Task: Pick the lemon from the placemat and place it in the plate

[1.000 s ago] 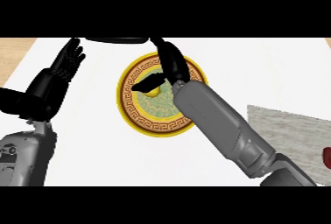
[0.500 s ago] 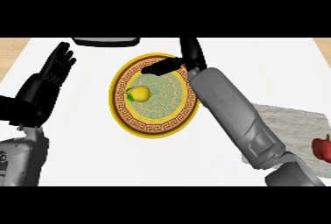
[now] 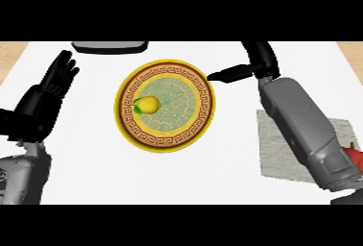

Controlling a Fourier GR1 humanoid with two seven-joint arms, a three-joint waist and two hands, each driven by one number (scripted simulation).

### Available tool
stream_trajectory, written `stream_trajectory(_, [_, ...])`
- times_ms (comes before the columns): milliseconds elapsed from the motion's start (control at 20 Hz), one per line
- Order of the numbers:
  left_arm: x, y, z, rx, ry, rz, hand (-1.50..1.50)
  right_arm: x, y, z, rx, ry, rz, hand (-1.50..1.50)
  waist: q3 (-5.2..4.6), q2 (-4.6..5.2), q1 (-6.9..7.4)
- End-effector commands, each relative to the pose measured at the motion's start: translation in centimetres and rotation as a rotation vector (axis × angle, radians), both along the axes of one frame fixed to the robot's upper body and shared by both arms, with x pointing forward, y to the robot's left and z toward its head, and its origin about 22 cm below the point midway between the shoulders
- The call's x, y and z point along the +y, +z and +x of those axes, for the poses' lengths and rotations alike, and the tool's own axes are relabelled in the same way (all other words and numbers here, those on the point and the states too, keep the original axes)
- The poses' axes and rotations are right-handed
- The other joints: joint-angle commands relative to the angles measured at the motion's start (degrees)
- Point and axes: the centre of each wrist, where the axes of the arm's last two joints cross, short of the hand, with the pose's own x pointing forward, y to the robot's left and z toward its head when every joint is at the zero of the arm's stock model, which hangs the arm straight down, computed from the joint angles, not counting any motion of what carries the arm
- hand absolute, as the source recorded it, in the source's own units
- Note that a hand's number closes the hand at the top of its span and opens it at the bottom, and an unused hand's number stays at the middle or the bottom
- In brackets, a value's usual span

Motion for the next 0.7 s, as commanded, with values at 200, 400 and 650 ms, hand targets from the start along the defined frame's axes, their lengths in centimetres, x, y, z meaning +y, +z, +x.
stream_trajectory(200, [-1.2, -0.6, -1.6, 0.000, -0.012, -0.013, 0.00, -7.6, -1.9, -1.7, -0.001, 0.015, -0.029, -1.50, -0.01, -0.27, -0.14])
stream_trajectory(400, [0.5, 1.5, -0.3, -0.015, -0.006, -0.002, 0.00, -9.1, -1.6, -1.2, -0.011, 0.013, -0.039, -1.50, 0.00, -0.07, 0.23])
stream_trajectory(650, [-2.1, 0.1, -1.1, -0.013, 0.003, -0.004, 0.00, -11.7, -0.8, -1.4, -0.071, -0.027, -0.091, -1.50, 0.00, -0.16, 0.08])
